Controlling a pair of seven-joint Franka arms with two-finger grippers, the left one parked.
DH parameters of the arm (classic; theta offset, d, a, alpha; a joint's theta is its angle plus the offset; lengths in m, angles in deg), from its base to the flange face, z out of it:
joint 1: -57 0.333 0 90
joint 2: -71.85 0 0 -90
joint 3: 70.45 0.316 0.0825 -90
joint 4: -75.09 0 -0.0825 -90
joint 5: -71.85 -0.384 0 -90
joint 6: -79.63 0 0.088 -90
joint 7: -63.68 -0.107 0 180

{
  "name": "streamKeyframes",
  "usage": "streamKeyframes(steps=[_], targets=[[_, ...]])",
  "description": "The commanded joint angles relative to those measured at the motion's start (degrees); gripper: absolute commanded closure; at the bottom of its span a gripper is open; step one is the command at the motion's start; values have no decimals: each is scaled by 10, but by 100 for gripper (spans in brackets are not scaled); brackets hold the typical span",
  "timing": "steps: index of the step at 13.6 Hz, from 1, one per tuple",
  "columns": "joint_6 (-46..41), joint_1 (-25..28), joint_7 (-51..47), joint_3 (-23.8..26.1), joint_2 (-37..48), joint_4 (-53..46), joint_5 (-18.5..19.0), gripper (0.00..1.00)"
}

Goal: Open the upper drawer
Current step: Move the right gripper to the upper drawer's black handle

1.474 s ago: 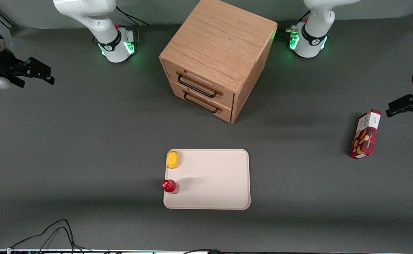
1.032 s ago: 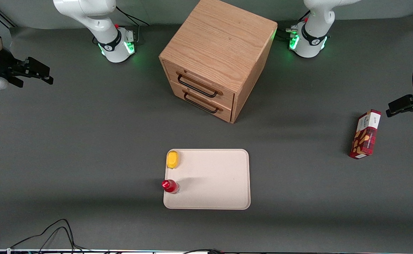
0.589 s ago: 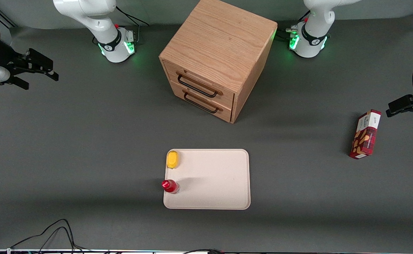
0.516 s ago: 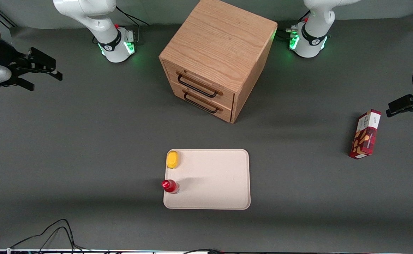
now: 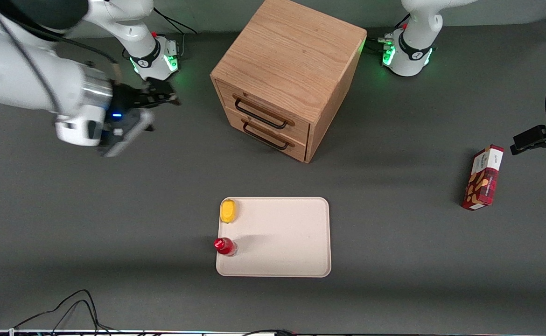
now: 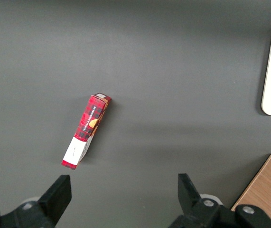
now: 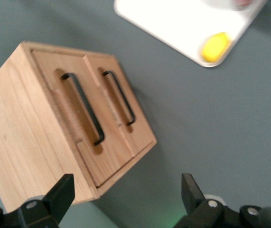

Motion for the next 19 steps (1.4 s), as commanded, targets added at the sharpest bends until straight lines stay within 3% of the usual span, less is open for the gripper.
streamKeyframes(steps=[1,3,7,15,19], targets=[[4,-2,32,68,-68,-33,-2,0],[34,17,32,95,-102,-25,7,0],[109,27,32,157,-152,22,75,0],[195,29,51,171,-157,106,119,0],[221,30,52,171,-157,125,124,0]])
